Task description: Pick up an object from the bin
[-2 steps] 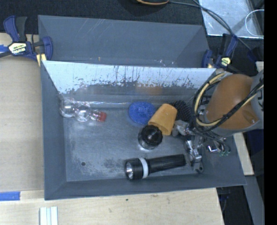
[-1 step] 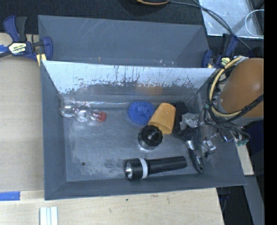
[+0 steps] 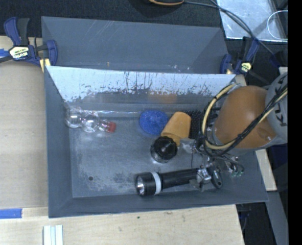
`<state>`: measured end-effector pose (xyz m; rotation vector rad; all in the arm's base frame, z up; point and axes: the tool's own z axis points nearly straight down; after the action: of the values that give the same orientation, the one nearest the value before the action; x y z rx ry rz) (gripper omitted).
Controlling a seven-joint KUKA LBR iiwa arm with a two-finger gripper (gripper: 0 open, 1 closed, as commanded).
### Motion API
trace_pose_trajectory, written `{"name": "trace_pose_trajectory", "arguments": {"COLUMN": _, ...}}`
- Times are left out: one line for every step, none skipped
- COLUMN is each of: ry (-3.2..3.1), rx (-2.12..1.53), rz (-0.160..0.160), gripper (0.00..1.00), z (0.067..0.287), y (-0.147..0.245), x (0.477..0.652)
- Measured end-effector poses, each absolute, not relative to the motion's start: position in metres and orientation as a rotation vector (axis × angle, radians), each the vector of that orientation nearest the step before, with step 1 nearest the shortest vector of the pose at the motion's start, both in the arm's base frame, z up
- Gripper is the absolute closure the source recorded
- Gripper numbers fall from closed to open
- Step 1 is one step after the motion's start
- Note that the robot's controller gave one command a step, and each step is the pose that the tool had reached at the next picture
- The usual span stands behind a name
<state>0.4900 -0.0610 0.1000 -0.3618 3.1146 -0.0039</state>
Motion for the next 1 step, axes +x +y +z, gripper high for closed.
{"name": "trace_pose_trajectory", "arguments": {"ry": 2.996, "rx": -0.864, "rz": -0.015, "gripper": 0.00, "z": 0.0727, "y": -0.0841, "x": 0.5117}}
